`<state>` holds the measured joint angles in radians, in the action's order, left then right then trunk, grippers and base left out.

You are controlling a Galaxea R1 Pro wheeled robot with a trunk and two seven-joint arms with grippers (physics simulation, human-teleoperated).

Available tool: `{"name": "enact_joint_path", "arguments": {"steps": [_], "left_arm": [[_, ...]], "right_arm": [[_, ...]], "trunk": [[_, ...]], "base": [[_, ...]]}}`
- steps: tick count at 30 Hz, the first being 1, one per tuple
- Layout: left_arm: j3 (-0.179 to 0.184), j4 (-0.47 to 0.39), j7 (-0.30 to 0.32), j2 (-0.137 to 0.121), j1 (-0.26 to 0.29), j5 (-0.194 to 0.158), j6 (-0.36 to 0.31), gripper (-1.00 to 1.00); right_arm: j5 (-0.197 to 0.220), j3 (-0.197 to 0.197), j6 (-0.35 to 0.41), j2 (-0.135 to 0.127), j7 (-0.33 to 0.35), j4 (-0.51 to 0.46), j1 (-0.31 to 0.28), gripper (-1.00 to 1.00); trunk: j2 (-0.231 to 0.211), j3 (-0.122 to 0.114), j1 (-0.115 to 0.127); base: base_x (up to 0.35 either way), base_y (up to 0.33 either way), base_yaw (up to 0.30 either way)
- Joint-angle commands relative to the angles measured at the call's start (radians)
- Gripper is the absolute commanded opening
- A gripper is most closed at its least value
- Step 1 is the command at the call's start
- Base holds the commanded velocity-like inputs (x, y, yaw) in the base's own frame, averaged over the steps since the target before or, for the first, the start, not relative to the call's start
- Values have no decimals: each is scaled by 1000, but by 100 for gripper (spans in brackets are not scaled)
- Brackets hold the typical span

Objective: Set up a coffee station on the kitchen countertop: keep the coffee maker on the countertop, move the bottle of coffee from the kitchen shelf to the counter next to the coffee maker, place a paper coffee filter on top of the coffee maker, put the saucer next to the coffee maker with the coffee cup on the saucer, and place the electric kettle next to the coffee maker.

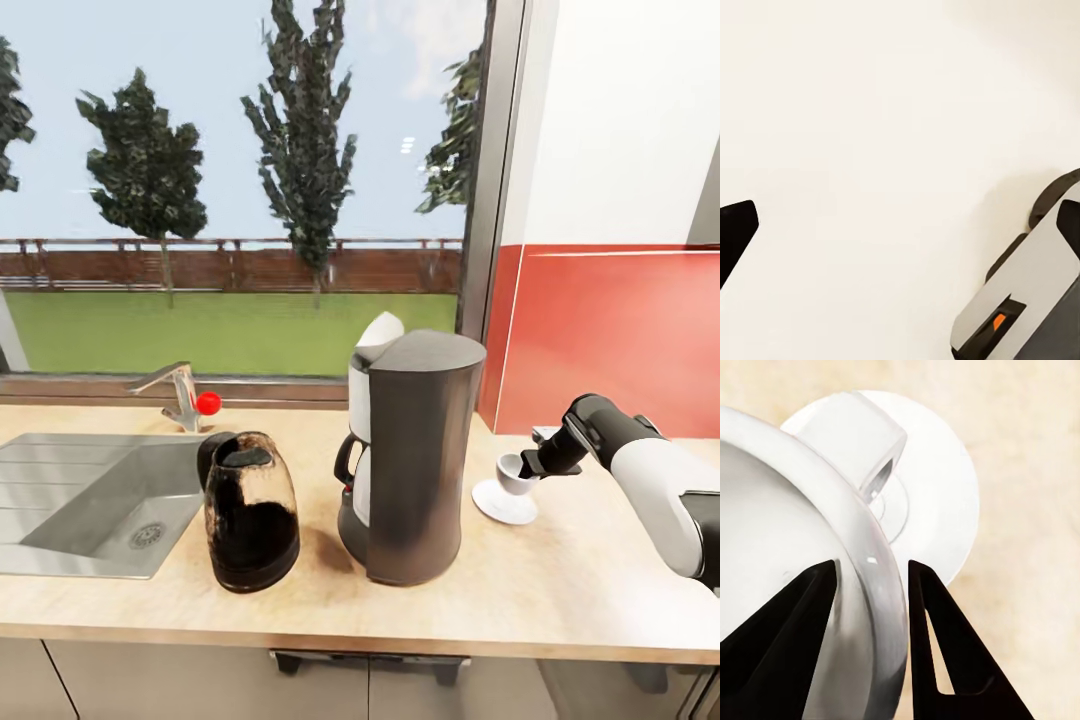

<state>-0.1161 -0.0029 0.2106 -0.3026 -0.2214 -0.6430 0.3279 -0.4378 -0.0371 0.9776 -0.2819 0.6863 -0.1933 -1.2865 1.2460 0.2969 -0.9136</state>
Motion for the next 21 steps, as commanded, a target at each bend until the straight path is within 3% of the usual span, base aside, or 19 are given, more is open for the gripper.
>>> {"name": "enact_joint_path", "arguments": {"steps": [1,14,21], "left_arm": [[-8,0,7,0,0,-1,0,100],[-8,-1,7,0,0,-1,0,100],[-8,-1,7,0,0,-1,1,100]], "right_arm": [[-5,-3,2,0,8,-2,0,-100],[-4,-3,1,1,7,-2,0,-100],[-5,-3,0,2,7,-2,0,-100]], "trunk": [[8,4,-4],[99,45,-54],[99,45,-54]], "base": [[0,0,0],[0,0,0],[0,0,0]]}}
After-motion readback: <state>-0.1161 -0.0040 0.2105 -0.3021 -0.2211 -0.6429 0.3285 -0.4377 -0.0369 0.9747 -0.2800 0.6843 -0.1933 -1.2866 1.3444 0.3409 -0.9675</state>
